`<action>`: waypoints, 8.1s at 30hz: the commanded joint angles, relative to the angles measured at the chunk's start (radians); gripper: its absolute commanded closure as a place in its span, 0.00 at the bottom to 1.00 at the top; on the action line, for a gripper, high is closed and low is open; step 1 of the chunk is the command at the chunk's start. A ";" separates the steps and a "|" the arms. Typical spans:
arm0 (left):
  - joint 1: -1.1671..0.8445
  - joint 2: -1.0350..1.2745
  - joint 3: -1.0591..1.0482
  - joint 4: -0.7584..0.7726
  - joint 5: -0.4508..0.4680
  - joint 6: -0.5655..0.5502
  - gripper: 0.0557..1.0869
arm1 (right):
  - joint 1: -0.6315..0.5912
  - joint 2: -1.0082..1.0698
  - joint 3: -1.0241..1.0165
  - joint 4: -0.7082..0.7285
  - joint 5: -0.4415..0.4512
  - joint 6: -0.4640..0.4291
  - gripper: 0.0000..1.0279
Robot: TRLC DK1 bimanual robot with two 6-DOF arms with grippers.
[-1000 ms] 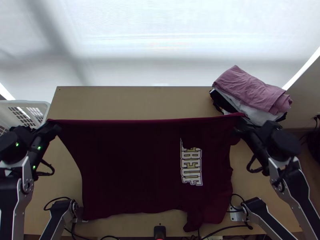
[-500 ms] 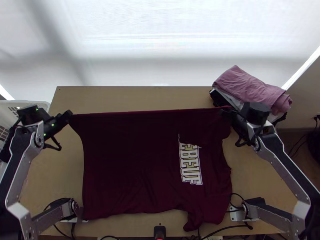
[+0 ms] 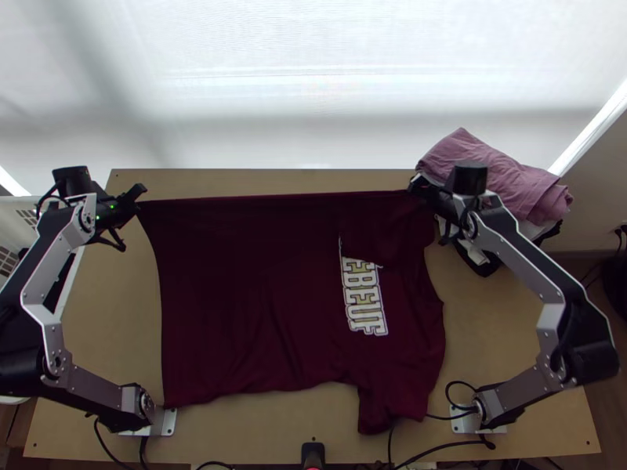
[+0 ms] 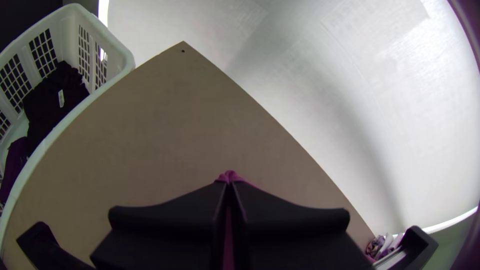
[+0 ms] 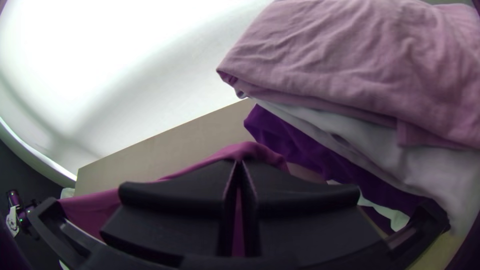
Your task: Fold the t-shirt
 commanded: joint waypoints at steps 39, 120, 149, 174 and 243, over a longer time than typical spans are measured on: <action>-0.015 0.181 0.225 -0.551 0.028 0.148 0.96 | 0.091 0.078 0.159 -0.456 0.059 0.050 0.97; -0.144 -0.480 -0.223 -0.990 -0.009 0.650 0.06 | 0.152 -0.423 -0.594 -0.870 -0.200 -0.033 0.64; -0.363 -0.491 -0.493 -1.129 -0.177 0.816 0.05 | 0.207 -0.388 -0.635 -0.766 -0.231 -0.047 0.97; -0.469 -0.191 -0.571 -0.961 -0.177 0.756 0.17 | 0.201 -0.408 -0.631 -0.766 -0.231 -0.044 0.97; -0.222 -0.154 -0.177 -1.001 -0.130 0.800 0.96 | 0.045 -0.481 -0.365 -0.847 -0.178 -0.220 0.97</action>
